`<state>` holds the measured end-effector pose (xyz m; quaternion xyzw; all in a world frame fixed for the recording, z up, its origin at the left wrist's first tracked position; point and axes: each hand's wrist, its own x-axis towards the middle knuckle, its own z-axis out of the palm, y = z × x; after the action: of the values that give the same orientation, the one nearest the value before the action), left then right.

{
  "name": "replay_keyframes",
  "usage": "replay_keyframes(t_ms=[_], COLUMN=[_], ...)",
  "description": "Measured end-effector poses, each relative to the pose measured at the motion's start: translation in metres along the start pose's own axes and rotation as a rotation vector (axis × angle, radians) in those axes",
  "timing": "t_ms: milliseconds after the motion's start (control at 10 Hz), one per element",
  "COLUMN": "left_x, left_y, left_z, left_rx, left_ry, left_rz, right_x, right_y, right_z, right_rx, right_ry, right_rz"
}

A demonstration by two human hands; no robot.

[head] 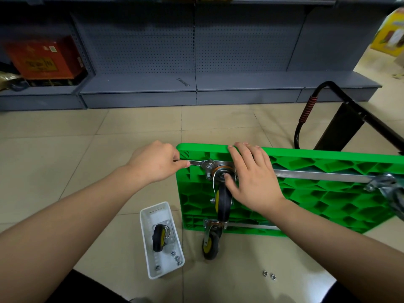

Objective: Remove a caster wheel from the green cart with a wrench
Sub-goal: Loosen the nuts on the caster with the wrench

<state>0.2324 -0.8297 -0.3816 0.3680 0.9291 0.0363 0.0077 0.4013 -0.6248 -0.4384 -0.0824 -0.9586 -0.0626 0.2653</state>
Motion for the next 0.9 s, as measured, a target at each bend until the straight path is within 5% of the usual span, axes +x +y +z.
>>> replay_keyframes(t_ms=[600,900], left_x=[-0.015,-0.018], left_y=[0.002,0.0], left_z=[0.03,0.063], left_rx=[0.047,-0.204], left_ry=[0.162,0.096], left_rz=[0.015,-0.054], right_x=[0.0,-0.001], right_y=[0.001,0.0], right_z=[0.001,0.002], right_rx=[0.002,0.003], right_ry=[-0.005,0.005], right_rz=[-0.005,-0.002])
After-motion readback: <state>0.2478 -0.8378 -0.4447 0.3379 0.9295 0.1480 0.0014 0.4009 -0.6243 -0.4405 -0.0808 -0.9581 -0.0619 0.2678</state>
